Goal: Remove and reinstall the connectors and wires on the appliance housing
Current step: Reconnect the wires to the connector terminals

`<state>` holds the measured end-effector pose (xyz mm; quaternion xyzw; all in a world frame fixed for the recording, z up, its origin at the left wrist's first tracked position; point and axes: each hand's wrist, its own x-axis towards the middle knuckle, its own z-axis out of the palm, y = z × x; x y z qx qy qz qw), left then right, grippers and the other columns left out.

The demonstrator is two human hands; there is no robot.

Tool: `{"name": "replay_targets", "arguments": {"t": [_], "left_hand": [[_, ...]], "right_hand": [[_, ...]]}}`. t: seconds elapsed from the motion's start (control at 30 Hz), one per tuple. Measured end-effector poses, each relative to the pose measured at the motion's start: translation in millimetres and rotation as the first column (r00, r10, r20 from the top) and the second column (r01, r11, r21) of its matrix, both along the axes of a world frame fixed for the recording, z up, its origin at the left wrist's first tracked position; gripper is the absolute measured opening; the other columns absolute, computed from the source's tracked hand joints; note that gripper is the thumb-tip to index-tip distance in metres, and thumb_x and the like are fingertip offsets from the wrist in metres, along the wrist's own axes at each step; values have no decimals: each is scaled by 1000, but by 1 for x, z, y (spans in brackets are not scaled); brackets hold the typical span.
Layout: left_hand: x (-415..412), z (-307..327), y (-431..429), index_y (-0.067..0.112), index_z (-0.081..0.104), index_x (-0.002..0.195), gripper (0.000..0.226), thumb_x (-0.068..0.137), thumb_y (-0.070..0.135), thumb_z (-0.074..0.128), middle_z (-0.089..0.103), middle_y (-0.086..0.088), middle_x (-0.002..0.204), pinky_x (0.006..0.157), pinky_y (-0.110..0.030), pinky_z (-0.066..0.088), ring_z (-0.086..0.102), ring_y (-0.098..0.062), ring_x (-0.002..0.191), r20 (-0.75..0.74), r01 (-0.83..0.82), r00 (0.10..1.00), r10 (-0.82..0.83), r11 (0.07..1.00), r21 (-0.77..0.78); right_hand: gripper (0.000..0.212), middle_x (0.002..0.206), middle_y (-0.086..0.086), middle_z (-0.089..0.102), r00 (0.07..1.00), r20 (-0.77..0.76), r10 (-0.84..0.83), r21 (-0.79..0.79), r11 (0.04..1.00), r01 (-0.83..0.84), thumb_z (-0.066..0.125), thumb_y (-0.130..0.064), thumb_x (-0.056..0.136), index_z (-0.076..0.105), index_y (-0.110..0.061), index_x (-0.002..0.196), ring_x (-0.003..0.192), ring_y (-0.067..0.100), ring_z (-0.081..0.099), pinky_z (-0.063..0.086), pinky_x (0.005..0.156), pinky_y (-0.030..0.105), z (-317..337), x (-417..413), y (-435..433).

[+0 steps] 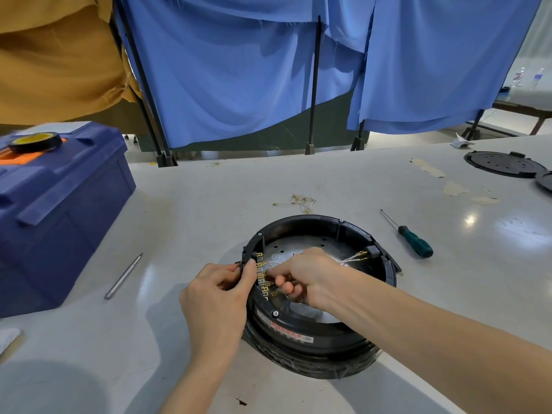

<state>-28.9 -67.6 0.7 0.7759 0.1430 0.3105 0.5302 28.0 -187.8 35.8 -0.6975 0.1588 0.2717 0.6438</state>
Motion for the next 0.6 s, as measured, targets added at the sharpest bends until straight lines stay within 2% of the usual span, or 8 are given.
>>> {"name": "replay_targets", "arguments": {"t": [0.2, 0.37, 0.6], "left_hand": [[1, -2, 0, 18, 75, 62, 17, 76, 27, 79, 69, 11, 70, 69, -33, 52, 63, 0, 70, -3, -4, 1000, 4, 1000, 18], [0, -3, -1, 19, 75, 61, 18, 78, 27, 78, 69, 10, 71, 64, -22, 47, 63, 0, 67, -8, -6, 1000, 6, 999, 39], [2, -2, -2, 14, 76, 62, 19, 77, 26, 78, 69, 9, 73, 65, -28, 49, 64, -4, 66, -24, -13, 1000, 14, 999, 40]], "right_hand": [[19, 42, 4, 50, 1000, 4, -4, -6, 1000, 4, 63, 1, 90, 61, 1, 70, 26, 7, 38, 28, 28, 14, 0, -1, 1], [24, 45, 4, 48, 999, -35, -3, 6, 1000, 3, 60, 1, 91, 58, 0, 67, 24, 5, 35, 25, 26, 14, 1, 0, 4], [27, 39, 4, 42, 999, -38, -39, -20, 999, 38, 56, 5, 89, 58, 0, 63, 25, 8, 29, 21, 29, 12, 5, 2, 7]]}}
